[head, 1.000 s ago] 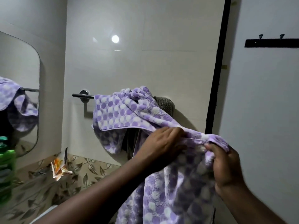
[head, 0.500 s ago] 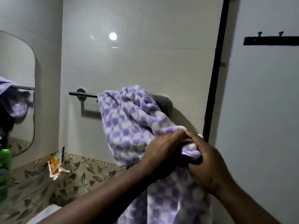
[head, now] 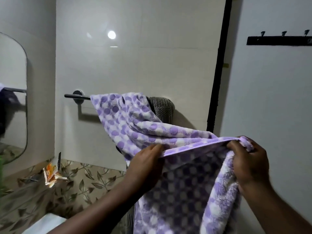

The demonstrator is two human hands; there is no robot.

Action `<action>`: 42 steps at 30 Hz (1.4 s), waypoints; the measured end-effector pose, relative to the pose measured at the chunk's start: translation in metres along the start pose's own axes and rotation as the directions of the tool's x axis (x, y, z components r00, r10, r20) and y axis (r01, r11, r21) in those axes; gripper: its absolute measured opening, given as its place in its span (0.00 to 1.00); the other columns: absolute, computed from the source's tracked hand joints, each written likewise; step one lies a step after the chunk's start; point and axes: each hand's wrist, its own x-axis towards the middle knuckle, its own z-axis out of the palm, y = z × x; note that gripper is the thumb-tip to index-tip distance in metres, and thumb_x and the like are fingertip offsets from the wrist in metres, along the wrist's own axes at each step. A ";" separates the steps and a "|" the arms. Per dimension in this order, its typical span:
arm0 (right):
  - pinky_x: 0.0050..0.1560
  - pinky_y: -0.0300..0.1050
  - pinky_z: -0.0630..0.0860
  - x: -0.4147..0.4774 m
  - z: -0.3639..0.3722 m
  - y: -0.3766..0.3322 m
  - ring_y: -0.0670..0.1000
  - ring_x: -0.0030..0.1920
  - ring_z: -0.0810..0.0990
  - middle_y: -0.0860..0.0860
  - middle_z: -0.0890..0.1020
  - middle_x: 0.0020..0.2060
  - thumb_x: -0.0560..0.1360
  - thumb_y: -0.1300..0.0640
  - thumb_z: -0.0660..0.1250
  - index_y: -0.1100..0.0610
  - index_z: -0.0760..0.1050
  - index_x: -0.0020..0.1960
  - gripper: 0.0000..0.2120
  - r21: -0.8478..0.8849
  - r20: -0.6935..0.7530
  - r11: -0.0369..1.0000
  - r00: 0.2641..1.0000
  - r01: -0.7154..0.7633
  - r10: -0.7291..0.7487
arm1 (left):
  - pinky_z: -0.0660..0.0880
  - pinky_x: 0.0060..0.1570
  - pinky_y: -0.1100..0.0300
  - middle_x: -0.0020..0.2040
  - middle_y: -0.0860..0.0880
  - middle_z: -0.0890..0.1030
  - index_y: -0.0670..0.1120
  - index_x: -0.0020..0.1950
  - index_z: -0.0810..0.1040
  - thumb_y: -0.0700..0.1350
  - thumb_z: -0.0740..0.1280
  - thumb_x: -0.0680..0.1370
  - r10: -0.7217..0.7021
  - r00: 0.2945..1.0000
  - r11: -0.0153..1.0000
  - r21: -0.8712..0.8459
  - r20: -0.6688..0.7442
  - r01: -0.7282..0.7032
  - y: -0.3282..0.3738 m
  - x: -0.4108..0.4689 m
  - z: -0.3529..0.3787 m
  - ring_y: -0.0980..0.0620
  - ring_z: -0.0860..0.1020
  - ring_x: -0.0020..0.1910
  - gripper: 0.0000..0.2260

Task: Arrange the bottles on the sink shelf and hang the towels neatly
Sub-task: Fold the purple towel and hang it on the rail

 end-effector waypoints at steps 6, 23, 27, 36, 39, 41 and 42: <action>0.42 0.50 0.74 0.007 -0.005 0.001 0.61 0.37 0.76 0.59 0.79 0.35 0.68 0.52 0.66 0.62 0.77 0.43 0.13 -0.016 -0.059 0.998 0.997 -0.053 0.052 | 0.75 0.51 0.57 0.54 0.52 0.83 0.54 0.54 0.84 0.42 0.65 0.74 -0.034 0.993 0.997 -0.059 0.112 0.041 0.008 0.018 -0.023 0.50 0.79 0.54 0.13; 0.37 0.50 0.68 0.006 -0.024 -0.002 0.58 0.35 0.70 0.56 0.73 0.31 0.72 0.57 0.67 0.63 0.71 0.40 0.10 -0.090 -0.105 0.996 0.994 -0.022 0.012 | 0.66 0.25 0.60 0.27 0.50 0.77 0.44 0.38 0.77 0.32 0.59 0.71 -0.336 0.888 0.809 -0.386 0.313 0.442 0.010 0.026 -0.036 0.51 0.72 0.24 0.10; 0.39 0.51 0.74 -0.009 -0.013 -0.004 0.59 0.37 0.79 0.52 0.80 0.31 0.72 0.56 0.71 0.58 0.77 0.38 0.07 -0.168 0.064 0.986 0.998 0.010 0.000 | 0.63 0.28 0.58 0.27 0.51 0.72 0.48 0.33 0.76 0.38 0.59 0.75 -0.463 0.834 0.571 -0.619 0.301 0.540 0.024 0.023 -0.026 0.51 0.68 0.25 0.13; 0.40 0.48 0.74 -0.020 -0.001 -0.005 0.54 0.38 0.80 0.44 0.81 0.31 0.73 0.58 0.70 0.54 0.79 0.39 0.05 -0.145 0.146 0.989 0.989 -0.004 0.026 | 0.70 0.34 0.63 0.33 0.55 0.79 0.51 0.45 0.85 0.55 0.74 0.76 -0.046 0.932 0.962 -0.236 0.359 0.138 0.036 0.012 -0.024 0.62 0.76 0.32 0.08; 0.40 0.49 0.74 -0.021 -0.003 -0.005 0.58 0.38 0.80 0.50 0.81 0.31 0.73 0.59 0.70 0.58 0.78 0.40 0.04 -0.123 0.127 0.992 0.991 -0.018 0.034 | 0.67 0.35 0.56 0.32 0.55 0.74 0.49 0.38 0.80 0.57 0.66 0.79 -0.163 0.936 0.783 -0.536 0.313 0.316 0.033 0.009 -0.018 0.54 0.72 0.31 0.15; 0.40 0.49 0.73 -0.024 -0.002 -0.003 0.58 0.37 0.78 0.51 0.80 0.31 0.74 0.58 0.69 0.57 0.77 0.39 0.06 -0.113 0.146 0.993 0.988 -0.023 0.040 | 0.65 0.33 0.58 0.31 0.51 0.73 0.49 0.33 0.76 0.56 0.68 0.77 -0.256 0.911 0.455 -0.791 0.324 0.410 0.036 0.008 -0.018 0.55 0.69 0.31 0.16; 0.40 0.49 0.73 -0.026 -0.001 -0.002 0.56 0.36 0.78 0.50 0.80 0.31 0.73 0.55 0.69 0.56 0.76 0.37 0.07 -0.113 0.166 0.993 0.985 -0.029 0.048 | 0.66 0.34 0.59 0.33 0.47 0.74 0.45 0.35 0.77 0.53 0.72 0.75 -0.269 0.907 0.356 -0.842 0.323 0.405 0.038 0.008 -0.018 0.53 0.71 0.33 0.15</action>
